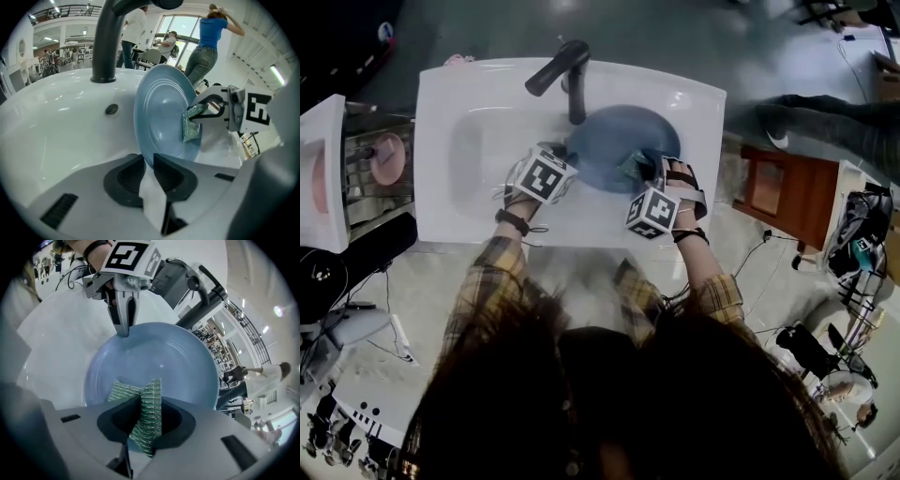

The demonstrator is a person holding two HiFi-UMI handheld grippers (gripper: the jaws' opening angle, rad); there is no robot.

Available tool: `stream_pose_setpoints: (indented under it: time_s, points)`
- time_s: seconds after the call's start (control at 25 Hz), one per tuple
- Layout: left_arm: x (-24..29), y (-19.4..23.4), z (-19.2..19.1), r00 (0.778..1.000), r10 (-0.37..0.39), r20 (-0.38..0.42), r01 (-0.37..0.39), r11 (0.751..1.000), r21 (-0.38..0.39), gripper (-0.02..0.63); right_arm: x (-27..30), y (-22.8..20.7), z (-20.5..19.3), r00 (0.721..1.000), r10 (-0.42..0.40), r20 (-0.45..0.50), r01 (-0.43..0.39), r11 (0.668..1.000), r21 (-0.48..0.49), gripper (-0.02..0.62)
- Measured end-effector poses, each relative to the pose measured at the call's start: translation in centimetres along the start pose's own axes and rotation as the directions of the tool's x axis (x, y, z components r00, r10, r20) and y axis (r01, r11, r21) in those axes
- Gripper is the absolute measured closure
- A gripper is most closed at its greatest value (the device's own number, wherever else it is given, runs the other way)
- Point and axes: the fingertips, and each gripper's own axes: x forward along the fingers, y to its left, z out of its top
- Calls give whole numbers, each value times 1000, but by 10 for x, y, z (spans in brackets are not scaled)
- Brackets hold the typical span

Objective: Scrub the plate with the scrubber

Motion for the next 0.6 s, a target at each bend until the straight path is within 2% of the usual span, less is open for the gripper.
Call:
stream_pose_setpoints:
  time_s: [0.24,0.48,0.6]
  points:
    - [-1,-1,-1,1000,9,-13,-9,1000,-1,543,-11,-38,-14,997,-80,-19,80,997,16,497]
    - [-2,4,2,999,32,0,-32,999,0,541,-5,-57,8,991,-136,7,136,990,-22,495]
    - [-4,-1,-2,1000,13,-16,-13,1000,-21,541,-2,-55,26,988,-147,41,148,989,-24,495]
